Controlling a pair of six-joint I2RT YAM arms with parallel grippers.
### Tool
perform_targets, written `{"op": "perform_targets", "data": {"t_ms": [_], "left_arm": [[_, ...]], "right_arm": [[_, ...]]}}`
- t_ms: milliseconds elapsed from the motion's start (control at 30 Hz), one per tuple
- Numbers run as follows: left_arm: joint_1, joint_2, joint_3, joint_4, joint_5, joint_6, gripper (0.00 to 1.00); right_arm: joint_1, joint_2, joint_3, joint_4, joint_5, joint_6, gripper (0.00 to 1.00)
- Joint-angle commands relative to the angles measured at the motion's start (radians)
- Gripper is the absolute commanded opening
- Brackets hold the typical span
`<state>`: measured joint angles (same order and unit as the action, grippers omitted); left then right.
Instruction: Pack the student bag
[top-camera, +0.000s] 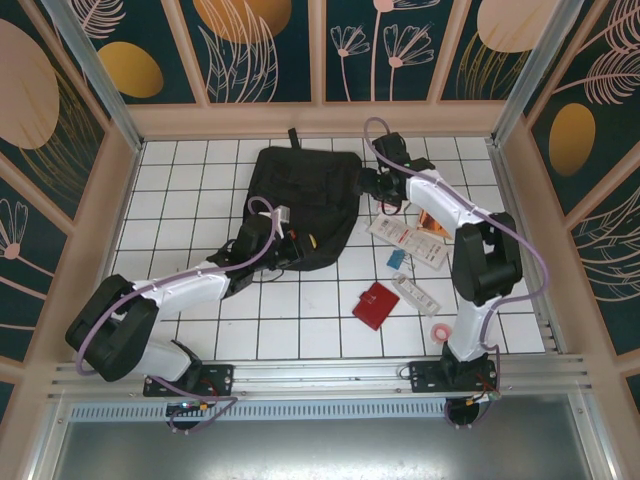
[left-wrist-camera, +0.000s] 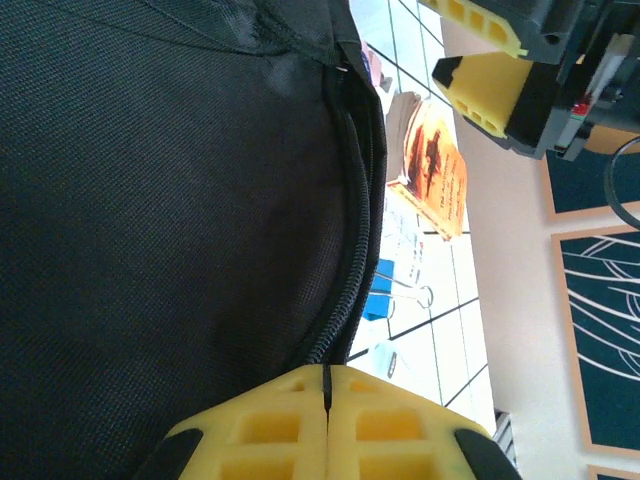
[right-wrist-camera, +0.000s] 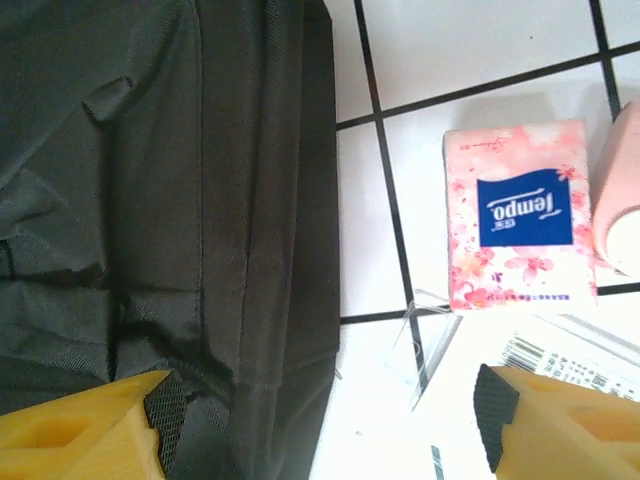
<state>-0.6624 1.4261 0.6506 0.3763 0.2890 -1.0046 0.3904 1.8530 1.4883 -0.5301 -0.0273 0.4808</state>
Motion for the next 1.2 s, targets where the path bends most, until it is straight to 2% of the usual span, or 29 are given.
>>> {"op": "perform_targets", "data": {"t_ms": [0,100,400,567,633,700,800,933,1067,1167], "left_arm": [[-0.007,0.018,-0.013,0.088,0.039,-0.028,0.0],[-0.021,0.022,-0.012,0.112,0.056,-0.032,0.0],[-0.058,0.071,0.055,0.175,0.08,-0.06,0.0],[-0.074,0.129,0.096,0.233,0.094,-0.091,0.0],[-0.078,0.165,0.115,0.26,0.104,-0.106,0.0],[-0.078,0.19,0.128,0.279,0.098,-0.115,0.0],[-0.077,0.208,0.136,0.291,0.071,-0.111,0.0],[-0.078,0.219,0.147,0.276,0.046,-0.089,0.0],[-0.078,0.211,0.14,0.266,0.026,-0.068,0.0],[-0.077,0.203,0.13,0.266,0.023,-0.062,0.0]], "right_arm": [[0.002,0.009,-0.05,0.072,-0.085,0.026,0.79],[0.005,0.071,-0.012,0.11,-0.205,0.047,0.79],[0.025,0.337,0.34,-0.009,-0.308,0.037,0.76],[0.071,0.447,0.542,-0.047,-0.439,-0.019,0.75],[0.1,0.508,0.662,-0.127,-0.426,-0.065,0.76],[0.112,0.529,0.722,-0.192,-0.321,-0.08,0.77],[0.081,0.454,0.636,-0.177,-0.19,-0.046,0.8],[0.034,0.257,0.431,-0.115,-0.055,-0.02,0.81],[0.033,0.106,0.287,-0.121,-0.023,0.009,0.73],[0.045,0.008,0.139,-0.098,-0.058,0.044,0.68]]}}
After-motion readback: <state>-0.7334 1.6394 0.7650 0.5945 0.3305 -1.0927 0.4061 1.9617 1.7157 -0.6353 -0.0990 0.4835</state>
